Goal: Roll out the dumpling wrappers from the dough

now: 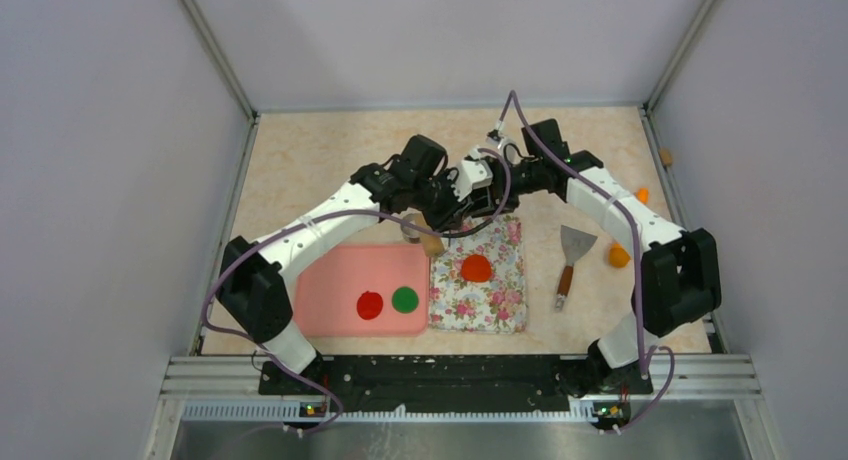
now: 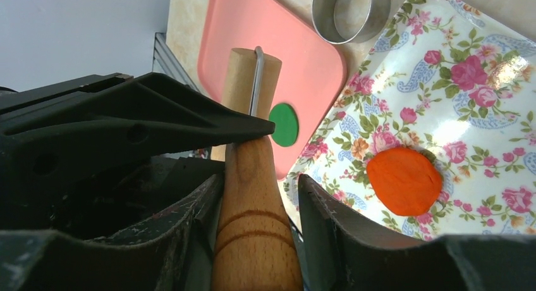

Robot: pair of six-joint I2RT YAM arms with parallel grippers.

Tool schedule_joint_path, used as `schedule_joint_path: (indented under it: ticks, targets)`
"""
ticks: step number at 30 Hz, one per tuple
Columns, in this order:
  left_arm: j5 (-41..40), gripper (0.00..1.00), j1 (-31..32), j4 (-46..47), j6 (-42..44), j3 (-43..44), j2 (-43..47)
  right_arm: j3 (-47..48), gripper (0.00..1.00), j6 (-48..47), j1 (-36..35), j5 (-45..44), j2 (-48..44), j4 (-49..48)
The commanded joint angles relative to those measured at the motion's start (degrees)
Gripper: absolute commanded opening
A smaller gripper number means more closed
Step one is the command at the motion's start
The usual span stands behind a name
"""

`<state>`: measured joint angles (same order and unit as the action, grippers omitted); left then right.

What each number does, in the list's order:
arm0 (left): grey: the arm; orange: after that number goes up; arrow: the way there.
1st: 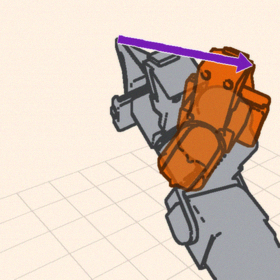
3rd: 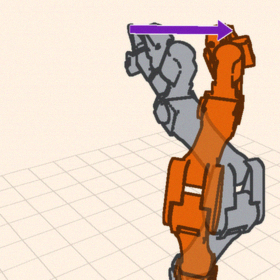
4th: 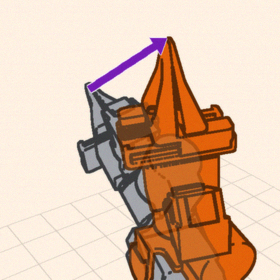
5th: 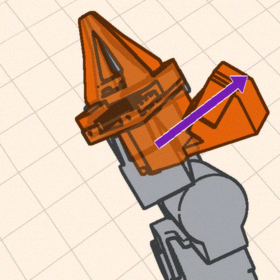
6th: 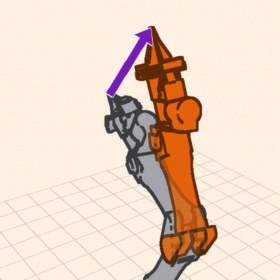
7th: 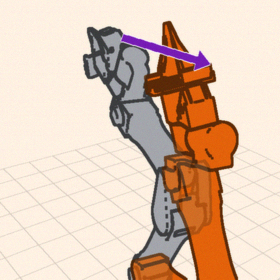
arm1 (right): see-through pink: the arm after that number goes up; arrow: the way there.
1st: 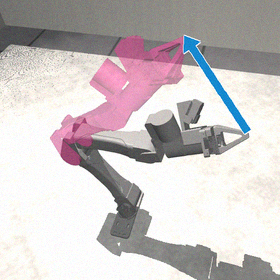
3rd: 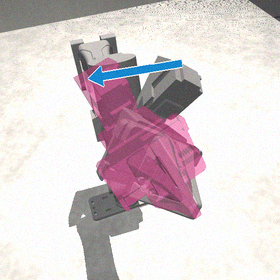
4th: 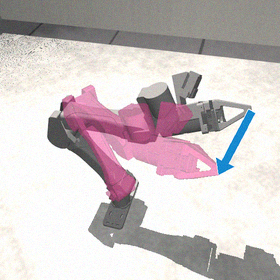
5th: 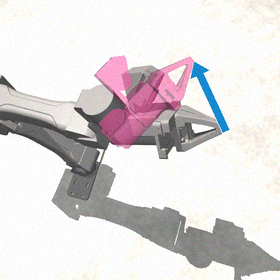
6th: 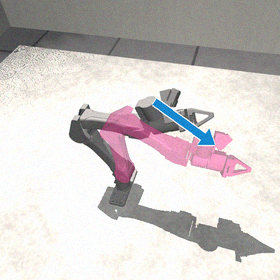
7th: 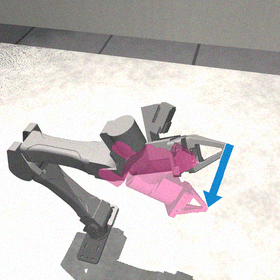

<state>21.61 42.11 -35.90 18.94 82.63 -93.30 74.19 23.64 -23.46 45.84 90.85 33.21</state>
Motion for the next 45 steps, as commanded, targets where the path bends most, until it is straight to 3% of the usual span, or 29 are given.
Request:
schedule_joint_path:
  ticks: [1,7,10,13,15,16,19,20,24,27,30,33,38,43,45]
  targets:
    - [2.7,0.00,1.2,6.7,-1.5,4.5,0.6,-0.4,0.47,0.3,-0.5,0.1,-2.8,-2.4]
    - [3.1,0.00,1.6,7.0,-2.6,4.5,0.3,-0.4,0.46,0.3,0.1,-1.6,-2.9,-2.3]
    - [2.9,0.00,1.6,7.3,-3.1,4.4,0.2,-0.6,0.24,0.5,0.2,-1.6,-3.1,-2.8]
    - [2.5,0.00,1.6,7.8,-3.7,4.4,0.0,-0.8,0.13,0.5,0.2,-1.8,-3.1,-2.7]
    - [1.8,0.00,1.6,8.0,-4.1,4.3,-0.3,-0.8,0.00,0.0,0.4,-1.8,-3.4,-2.5]
    - [1.3,0.04,1.6,7.8,-4.4,4.4,-0.5,-0.7,0.00,-0.3,0.7,-2.0,-3.8,-2.2]
    - [-2.0,0.45,1.6,3.9,-4.6,5.4,0.4,-1.4,0.00,-2.4,3.3,-2.9,-5.5,-0.4]
    - [-3.2,0.52,1.5,2.7,-4.1,4.7,1.7,-1.9,0.00,-3.4,5.6,-3.3,-6.3,0.3]
    - [-6.7,0.73,0.0,4.0,-3.5,-4.8,12.3,-4.7,0.00,-11.0,12.8,-4.7,-10.7,3.2]
    - [-9.3,0.82,-1.8,8.9,-6.9,-13.7,19.1,-8.1,0.00,-17.8,15.0,-6.3,-15.3,4.1]
    - [-11.5,0.82,-3.6,9.1,-12.8,-17.7,19.9,-12.9,0.00,-20.5,15.4,-5.8,-21.2,1.6]
    - [-7.7,0.79,-6.7,10.3,-18.5,-20.0,18.9,-18.4,0.00,-19.3,15.4,-3.5,-25.9,-3.7]
    - [-4.5,0.76,-7.8,13.4,-22.6,-22.9,16.4,-22.1,0.00,-16.2,15.4,-0.4,-28.0,-4.7]
    - [5.5,0.70,-6.3,17.1,-19.7,-23.5,14.3,-23.8,0.00,-10.8,15.5,-1.9,-28.0,-4.0]
    - [7.5,0.68,-4.5,21.1,-14.4,-24.7,14.7,-24.7,0.00,-9.3,15.5,-3.0,-27.4,-3.6]
